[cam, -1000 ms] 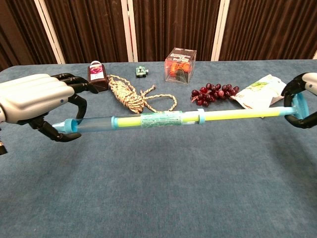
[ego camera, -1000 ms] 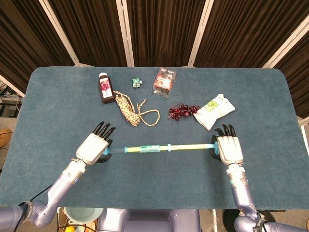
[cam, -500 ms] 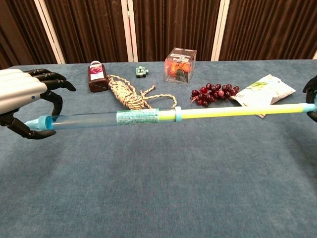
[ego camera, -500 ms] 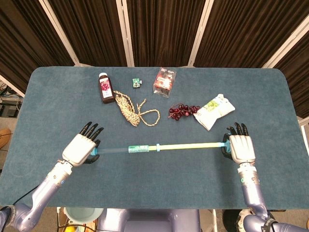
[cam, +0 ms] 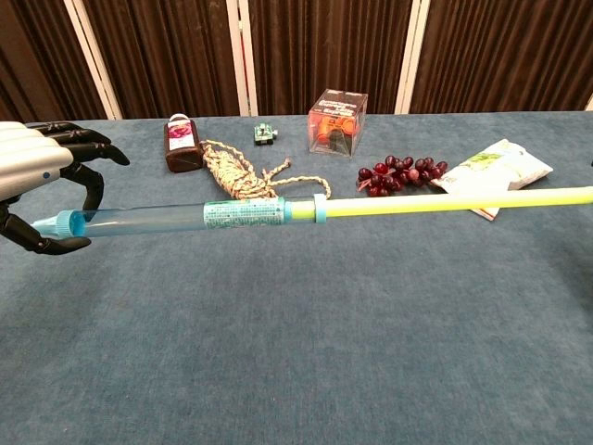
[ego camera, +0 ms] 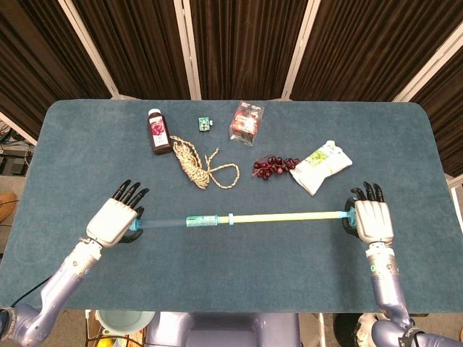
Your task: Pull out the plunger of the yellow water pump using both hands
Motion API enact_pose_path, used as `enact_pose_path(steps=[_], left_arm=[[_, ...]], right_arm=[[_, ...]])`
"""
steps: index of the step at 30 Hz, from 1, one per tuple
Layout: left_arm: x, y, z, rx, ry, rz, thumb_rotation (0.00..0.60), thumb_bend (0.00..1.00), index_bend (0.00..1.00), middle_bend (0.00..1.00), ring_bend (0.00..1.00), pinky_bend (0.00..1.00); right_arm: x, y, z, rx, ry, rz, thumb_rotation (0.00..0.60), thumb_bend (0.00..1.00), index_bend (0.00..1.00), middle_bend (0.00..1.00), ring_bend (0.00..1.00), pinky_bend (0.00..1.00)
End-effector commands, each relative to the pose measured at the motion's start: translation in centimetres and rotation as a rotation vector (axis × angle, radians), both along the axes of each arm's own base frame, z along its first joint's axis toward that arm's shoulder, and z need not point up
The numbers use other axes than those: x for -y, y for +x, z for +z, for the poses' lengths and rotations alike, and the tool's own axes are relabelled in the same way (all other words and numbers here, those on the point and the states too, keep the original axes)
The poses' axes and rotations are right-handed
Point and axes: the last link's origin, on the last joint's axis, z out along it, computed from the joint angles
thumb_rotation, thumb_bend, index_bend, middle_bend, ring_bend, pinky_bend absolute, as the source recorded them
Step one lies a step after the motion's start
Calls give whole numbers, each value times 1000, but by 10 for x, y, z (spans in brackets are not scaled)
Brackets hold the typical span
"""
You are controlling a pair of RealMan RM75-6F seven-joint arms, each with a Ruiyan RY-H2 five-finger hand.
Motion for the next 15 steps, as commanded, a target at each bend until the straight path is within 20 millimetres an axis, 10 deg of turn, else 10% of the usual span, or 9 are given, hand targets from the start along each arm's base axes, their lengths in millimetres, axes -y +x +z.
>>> enact_pose_path(steps=[1, 15], left_arm=[[1, -1, 0, -3, 0, 1, 600, 427, 558, 92, 0, 20], [5, -5, -2, -2, -6, 12, 600, 427, 552, 90, 0, 20]], right_arm=[[1, -2, 2, -1, -4, -5, 600, 490, 720, 239, 56, 55], [5, -4, 9, 2, -15, -16, 600, 490, 720, 240, 56, 54]])
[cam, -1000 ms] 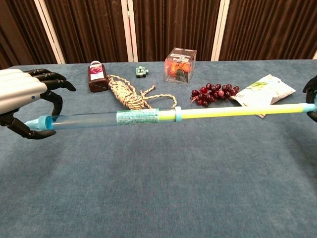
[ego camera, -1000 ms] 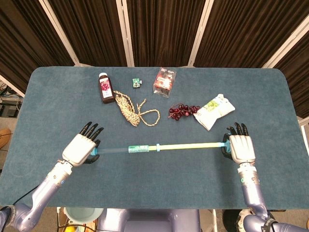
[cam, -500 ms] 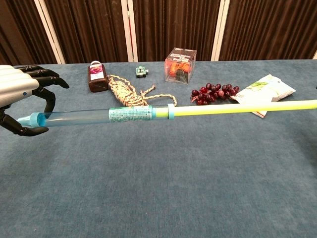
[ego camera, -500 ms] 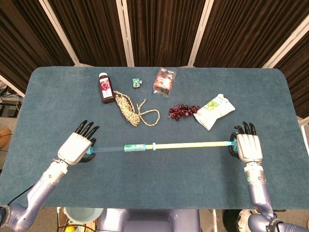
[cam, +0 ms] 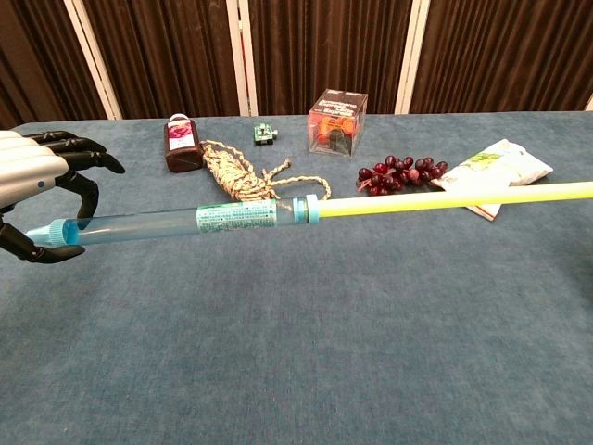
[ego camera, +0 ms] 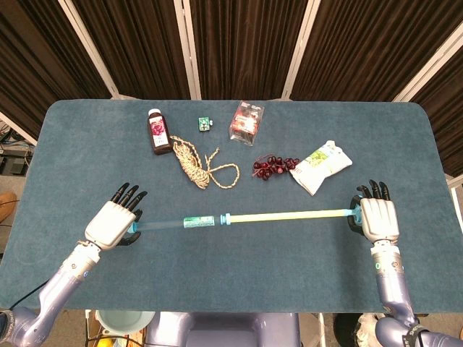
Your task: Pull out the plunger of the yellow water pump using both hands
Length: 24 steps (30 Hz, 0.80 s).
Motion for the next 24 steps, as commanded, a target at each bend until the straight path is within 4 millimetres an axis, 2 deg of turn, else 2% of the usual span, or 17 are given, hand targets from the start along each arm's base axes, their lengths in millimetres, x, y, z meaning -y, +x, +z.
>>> enact_pose_path(steps=[1, 4, 6, 7, 11, 12, 16, 24], left_arm=[[0, 0, 1, 0, 2, 2, 600, 427, 552, 90, 0, 20], [0, -1, 2, -4, 5, 4, 600, 425, 539, 88, 0, 20], [0, -2, 2, -4, 6, 6, 600, 402, 495, 77, 0, 20], [0, -2, 2, -3, 5, 7, 600, 365, 440, 61, 0, 20], [2, -3, 1, -1, -8, 20, 600, 178, 160, 1, 0, 18], [3, -2, 0, 1, -14, 24, 600, 146, 122, 0, 0, 18], [5, -1, -2, 12, -27, 28, 600, 104, 71, 0, 0, 18], [9, -2, 1, 29, -32, 43, 600, 86, 48, 0, 0, 17]], right_arm=[[1, 0, 1, 1, -3, -2, 600, 490, 720, 240, 56, 54], [1, -1, 2, 0, -1, -8, 600, 489, 718, 240, 56, 55], [0, -1, 1, 2, 2, -11, 600, 479, 695, 237, 55, 55], [0, -2, 1, 1, 5, -12, 600, 467, 665, 231, 54, 55], [-4, -4, -1, -15, 31, -10, 600, 357, 343, 156, 25, 35], [-4, -5, -1, -19, 38, -12, 600, 345, 315, 149, 22, 30], [-5, -6, 0, -23, 43, -17, 600, 317, 296, 137, 18, 20], [-9, -10, 3, -19, 50, -47, 600, 286, 241, 105, 0, 0]])
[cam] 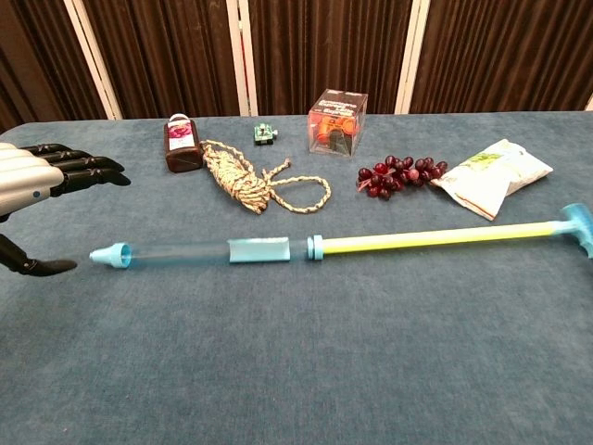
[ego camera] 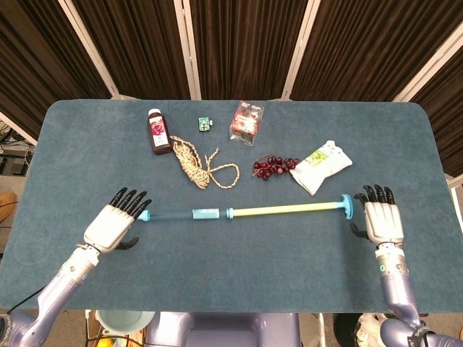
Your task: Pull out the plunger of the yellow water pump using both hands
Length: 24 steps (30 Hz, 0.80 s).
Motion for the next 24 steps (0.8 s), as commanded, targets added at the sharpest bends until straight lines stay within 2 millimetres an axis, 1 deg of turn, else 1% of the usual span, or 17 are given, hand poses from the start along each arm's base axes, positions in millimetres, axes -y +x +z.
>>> enact_pose_path(steps=[1, 3, 5, 8, 10, 13, 17, 18, 20, 24], left_arm=[[2, -1, 3, 13, 5, 10, 600, 86, 47, 0, 0, 18], [5, -2, 7, 36, 14, 24, 600, 85, 42, 0, 0, 18], [8, -4, 12, 63, 27, 45, 600, 64, 30, 0, 0, 18], [19, -12, 25, 115, 70, 101, 600, 39, 18, 0, 0, 18], [27, -16, 32, 151, 92, 135, 600, 39, 11, 0, 0, 18], [43, -27, 49, 183, 139, 175, 600, 38, 1, 0, 0, 17], [60, -40, 69, 187, 189, 186, 600, 37, 0, 0, 0, 17], [67, -45, 77, 191, 203, 195, 600, 38, 0, 0, 0, 17], [76, -50, 88, 202, 219, 196, 600, 38, 0, 0, 0, 15], [100, -64, 106, 256, 270, 201, 600, 37, 0, 0, 0, 12]], right_arm=[[-3, 0, 1, 13, 5, -8, 600, 271, 241, 104, 0, 0], [-7, 0, 3, 29, 9, -10, 600, 215, 241, 104, 0, 0], [-11, 1, 4, 54, 11, -14, 600, 145, 241, 103, 0, 0], [-22, 0, 8, 91, 24, -17, 600, 95, 241, 97, 0, 0], [-27, 1, 12, 103, 28, -10, 600, 86, 241, 92, 0, 0], [-38, 5, 22, 120, 28, 25, 600, 81, 230, 75, 0, 0], [-52, 5, 37, 124, 20, 62, 600, 81, 169, 22, 0, 0], [-59, 3, 42, 125, 17, 68, 600, 82, 148, 12, 0, 0], [-68, -1, 49, 121, 17, 72, 600, 82, 86, 0, 0, 0], [-88, -13, 66, 102, 1, 77, 600, 82, 65, 0, 0, 0]])
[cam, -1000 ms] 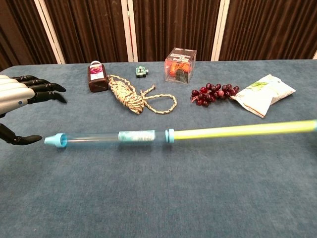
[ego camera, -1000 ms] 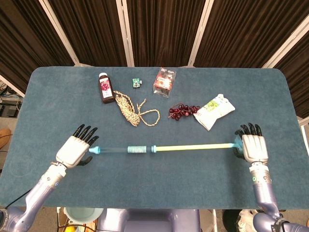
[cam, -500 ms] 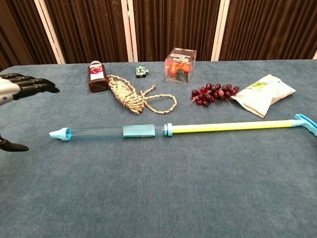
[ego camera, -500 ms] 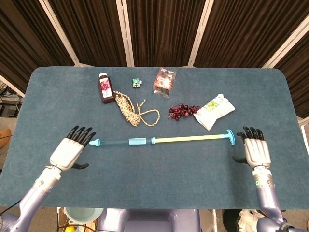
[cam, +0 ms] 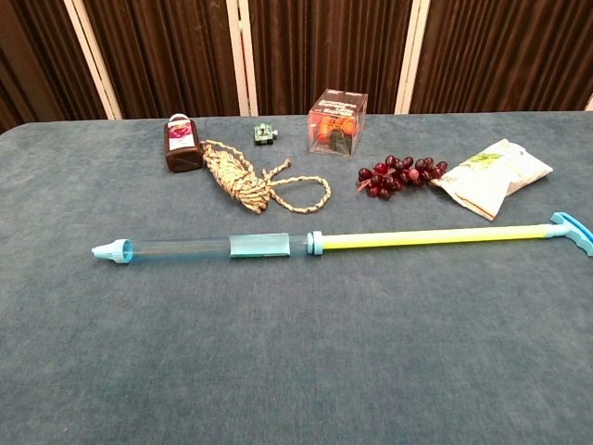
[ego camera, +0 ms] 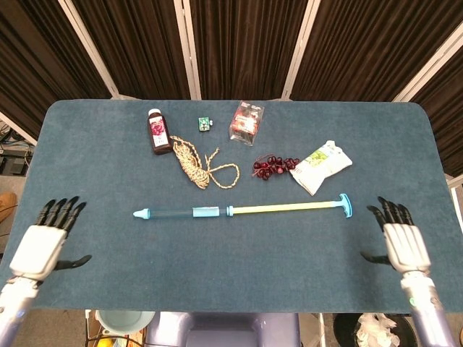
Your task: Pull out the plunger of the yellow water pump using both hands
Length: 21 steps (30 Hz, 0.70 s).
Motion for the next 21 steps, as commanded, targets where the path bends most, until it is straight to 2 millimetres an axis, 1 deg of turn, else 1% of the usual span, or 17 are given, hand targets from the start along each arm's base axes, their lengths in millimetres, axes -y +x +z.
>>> enact_pose_path(steps=[1, 3, 6, 10, 15, 21], left_arm=[[23, -14, 18, 31, 43, 5, 600, 38, 0, 0, 0, 11], [34, -23, 24, 45, 67, 19, 600, 38, 0, 0, 0, 9], [43, -33, 34, 39, 95, 15, 600, 37, 0, 0, 0, 9], [55, -42, 38, 16, 88, 38, 600, 37, 0, 0, 0, 9], [56, -43, 43, 10, 123, 41, 600, 37, 0, 0, 0, 9], [59, -45, 50, 35, 151, 59, 600, 38, 0, 0, 0, 9]], right_arm=[[-18, -11, 15, -13, -21, -5, 600, 82, 65, 0, 0, 0], [-27, -16, 24, -13, -51, -3, 600, 82, 66, 0, 0, 0], [-38, -23, 35, -22, -89, 20, 600, 82, 65, 0, 0, 0], [-49, -26, 45, -9, -135, 64, 600, 84, 65, 0, 0, 0], [-56, -30, 52, 14, -179, 52, 600, 89, 66, 0, 0, 0], [-59, -32, 59, 22, -193, 23, 600, 97, 65, 0, 0, 0]])
